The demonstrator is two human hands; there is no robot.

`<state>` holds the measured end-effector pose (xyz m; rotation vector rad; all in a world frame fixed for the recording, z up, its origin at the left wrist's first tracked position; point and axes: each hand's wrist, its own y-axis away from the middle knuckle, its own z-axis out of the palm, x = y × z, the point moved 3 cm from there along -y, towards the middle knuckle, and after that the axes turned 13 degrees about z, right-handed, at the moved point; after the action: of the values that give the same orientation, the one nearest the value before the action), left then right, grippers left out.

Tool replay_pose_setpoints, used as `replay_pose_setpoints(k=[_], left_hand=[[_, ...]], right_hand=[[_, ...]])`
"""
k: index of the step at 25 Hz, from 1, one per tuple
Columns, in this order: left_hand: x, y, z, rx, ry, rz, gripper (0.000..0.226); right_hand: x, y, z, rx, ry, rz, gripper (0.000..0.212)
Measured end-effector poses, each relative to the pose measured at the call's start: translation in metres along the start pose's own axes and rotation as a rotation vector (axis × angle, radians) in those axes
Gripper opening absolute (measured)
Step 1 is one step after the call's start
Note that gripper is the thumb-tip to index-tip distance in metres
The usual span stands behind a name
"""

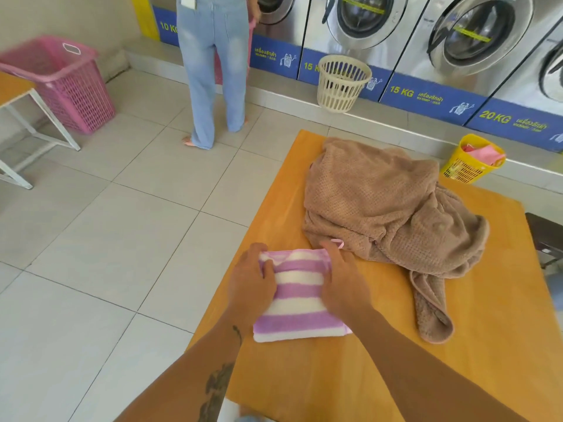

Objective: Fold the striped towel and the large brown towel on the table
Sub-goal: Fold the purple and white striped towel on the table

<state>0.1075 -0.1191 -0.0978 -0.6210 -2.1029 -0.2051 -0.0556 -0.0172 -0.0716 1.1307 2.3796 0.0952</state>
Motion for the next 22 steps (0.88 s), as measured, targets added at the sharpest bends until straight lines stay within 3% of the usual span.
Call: replay_pose_setpoints(k=[3,8,12,17,19,22], left_hand=[[0.001,-0.009,0.003,0.026,-0.089,-0.073,0.007],[0.008,-0.012,0.000,0.068,-0.114,-0.145,0.024],[0.014,0.018,-0.005,-0.042,-0.297,0.106,0.057],[0.019,0.066,0.009,-0.228,-0.431,0.009,0.067],[0.024,0.077,0.021,-0.241,-0.353,0.012,0.063],[0.037,0.075,0.030,-0.167,0.052,-0.026,0.054]], right_hand=[[0.011,0.002,0.012,-0.031,0.154,0.042,0.057],[0.013,0.002,0.007,-0.059,0.243,0.063,0.056],[0.020,0.022,0.000,-0.051,0.014,0.038,0.058],[0.034,0.050,0.010,-0.175,-0.302,0.202,0.068],[0.031,0.054,0.014,-0.265,-0.414,0.240,0.076],[0.038,0.061,0.008,-0.314,-0.677,0.282,0.076]])
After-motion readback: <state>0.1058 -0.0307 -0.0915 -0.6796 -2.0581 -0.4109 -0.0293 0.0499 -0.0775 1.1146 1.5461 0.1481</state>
